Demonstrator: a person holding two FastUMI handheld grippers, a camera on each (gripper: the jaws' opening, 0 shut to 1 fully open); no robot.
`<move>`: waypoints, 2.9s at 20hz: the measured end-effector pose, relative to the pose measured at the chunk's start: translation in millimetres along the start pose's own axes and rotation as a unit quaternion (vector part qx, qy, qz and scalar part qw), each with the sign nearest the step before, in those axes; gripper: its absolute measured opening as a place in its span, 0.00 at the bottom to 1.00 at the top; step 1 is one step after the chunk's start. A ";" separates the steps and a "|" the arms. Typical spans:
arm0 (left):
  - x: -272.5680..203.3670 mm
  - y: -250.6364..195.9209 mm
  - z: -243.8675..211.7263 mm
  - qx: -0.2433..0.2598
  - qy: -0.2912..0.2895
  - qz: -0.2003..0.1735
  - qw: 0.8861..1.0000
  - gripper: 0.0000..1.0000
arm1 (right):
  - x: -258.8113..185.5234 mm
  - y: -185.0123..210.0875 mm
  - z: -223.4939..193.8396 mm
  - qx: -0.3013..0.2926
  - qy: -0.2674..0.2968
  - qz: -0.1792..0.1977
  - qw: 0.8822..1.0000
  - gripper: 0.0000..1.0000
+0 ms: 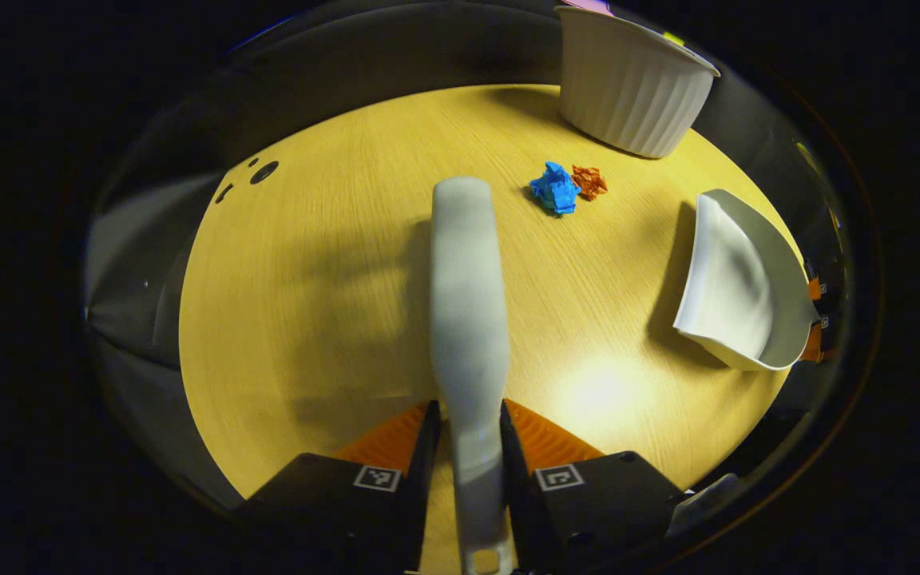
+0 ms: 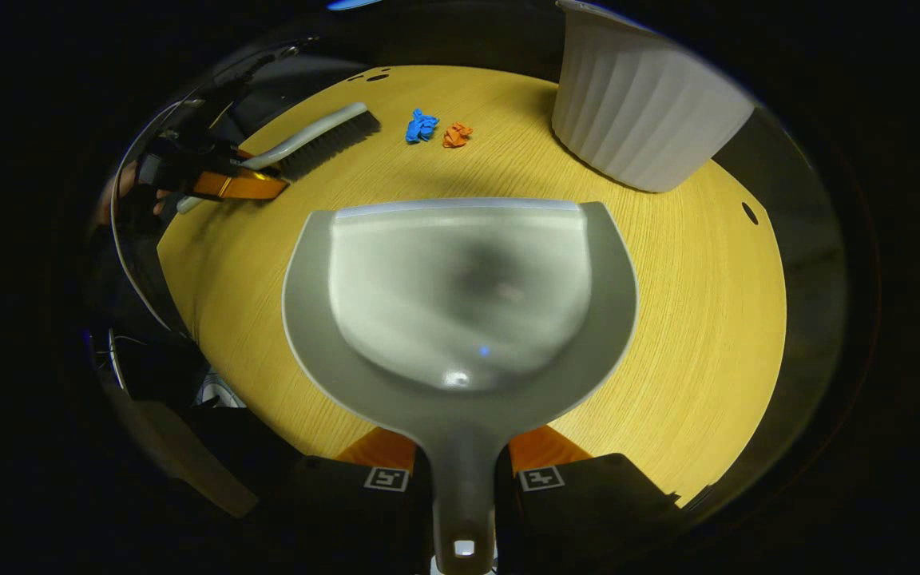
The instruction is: Pick up the small broom and dustpan from the desktop, sweep the trash into the dustpan with the broom, and then empty the trash into the garbage bin.
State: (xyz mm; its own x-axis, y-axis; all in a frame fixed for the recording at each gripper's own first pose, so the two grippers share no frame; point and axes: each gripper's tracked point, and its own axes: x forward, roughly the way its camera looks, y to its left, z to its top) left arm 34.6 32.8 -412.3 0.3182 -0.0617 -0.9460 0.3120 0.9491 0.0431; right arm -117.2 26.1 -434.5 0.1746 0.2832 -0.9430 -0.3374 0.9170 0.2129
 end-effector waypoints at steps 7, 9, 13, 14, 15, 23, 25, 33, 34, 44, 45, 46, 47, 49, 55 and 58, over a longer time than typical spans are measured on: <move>-1.2 11.6 24.0 0.015 -0.010 0.004 1.000 0.27 | 0.3 1.9 4.4 -0.017 0.014 0.004 1.000 0.35; -0.8 21.0 39.8 0.025 -0.017 0.008 1.000 0.26 | 0.2 3.0 8.1 -0.026 0.022 0.003 0.999 0.35; 6.0 29.6 79.5 0.058 -0.030 0.012 0.998 0.26 | 3.0 6.3 15.7 -0.034 0.039 0.004 0.999 0.35; 9.2 27.4 89.1 0.068 -0.031 0.009 0.997 0.26 | 2.4 8.0 16.7 -0.035 0.041 0.006 0.999 0.38; 13.6 24.1 96.4 0.081 -0.032 0.006 0.996 0.26 | 3.2 8.9 17.6 -0.036 0.044 0.007 0.998 0.35; 27.1 -33.1 116.9 0.164 -0.021 -0.068 0.984 0.25 | 7.7 2.6 17.6 -0.036 0.058 0.003 0.998 0.35; 23.0 -56.6 109.4 0.187 -0.013 -0.108 0.976 0.25 | 8.5 0.5 18.9 -0.035 0.057 0.004 0.998 0.35; -14.0 -126.9 72.4 0.195 0.028 -0.243 0.950 0.25 | 9.6 -2.1 17.2 -0.036 0.048 0.006 0.998 0.35; -18.2 -135.7 68.4 0.185 0.030 -0.252 0.949 0.25 | 10.2 -2.1 16.4 -0.034 0.046 0.006 0.998 0.35; -35.0 -48.9 74.9 0.039 -0.046 -0.143 0.988 0.25 | -37.3 -22.9 11.8 0.044 0.014 -0.020 0.999 0.35; -37.1 -39.1 70.1 0.025 -0.045 -0.130 0.990 0.25 | -51.3 -32.9 13.0 0.056 0.015 -0.026 0.998 0.35; -37.5 -36.2 64.0 0.010 -0.045 -0.121 0.992 0.25 | -67.1 -44.3 11.4 0.067 0.014 -0.033 0.997 0.35; -38.5 -30.6 59.7 0.001 -0.044 -0.117 0.992 0.27 | -85.0 -56.3 12.4 0.078 0.011 -0.042 0.996 0.35; -41.6 -21.0 47.9 -0.010 -0.040 -0.111 0.993 0.26 | -124.0 -79.8 22.0 0.104 -0.002 -0.061 0.993 0.35; -48.8 -19.2 22.1 -0.013 -0.033 -0.124 0.992 0.25 | -224.7 -148.6 56.5 0.172 -0.044 -0.111 0.978 0.35; -45.8 -22.6 11.4 -0.013 -0.030 -0.132 0.991 0.25 | -259.4 -182.1 85.9 0.182 -0.060 -0.140 0.971 0.35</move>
State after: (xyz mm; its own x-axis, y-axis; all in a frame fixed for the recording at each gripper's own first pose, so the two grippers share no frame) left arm 23.1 10.6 -366.3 0.2810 -0.3262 -0.9026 0.3685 0.9050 -0.2124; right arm -21.6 -190.3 -206.7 0.3267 0.0185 -0.9449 0.0840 0.9953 0.0486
